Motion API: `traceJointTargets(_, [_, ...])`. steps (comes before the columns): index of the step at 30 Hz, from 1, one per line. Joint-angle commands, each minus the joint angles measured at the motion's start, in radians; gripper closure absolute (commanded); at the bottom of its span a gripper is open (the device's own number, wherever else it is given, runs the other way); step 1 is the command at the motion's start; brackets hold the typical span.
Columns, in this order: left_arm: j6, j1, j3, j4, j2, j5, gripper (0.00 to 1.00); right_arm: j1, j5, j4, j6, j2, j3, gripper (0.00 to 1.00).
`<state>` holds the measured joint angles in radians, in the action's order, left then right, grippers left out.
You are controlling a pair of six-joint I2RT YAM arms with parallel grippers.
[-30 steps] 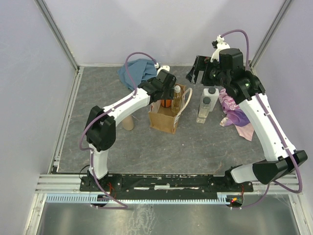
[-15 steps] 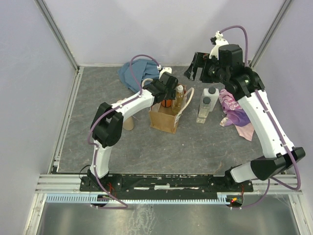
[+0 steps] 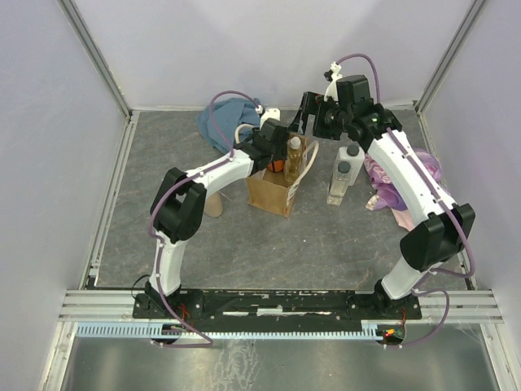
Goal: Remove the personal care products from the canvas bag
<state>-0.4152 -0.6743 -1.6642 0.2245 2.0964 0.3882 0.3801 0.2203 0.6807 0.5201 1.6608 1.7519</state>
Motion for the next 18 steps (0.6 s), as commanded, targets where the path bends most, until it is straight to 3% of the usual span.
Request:
traceJointTargets(1, [0.007, -0.03, 0.043, -0.001, -0.089, 0.05, 0.75, 0.006, 0.026, -0.169, 0.048, 0.081, -0.079, 0.05])
traceJointTargets(10, [0.014, -0.031, 0.067, 0.014, -0.22, 0.013, 0.79, -0.021, -0.023, -0.231, 0.059, -0.053, -0.167, 0.05])
traceJointTargets(18, [0.008, -0.031, 0.002, 0.087, -0.308, -0.012, 0.81, -0.035, -0.038, -0.16, 0.037, -0.061, -0.104, 0.05])
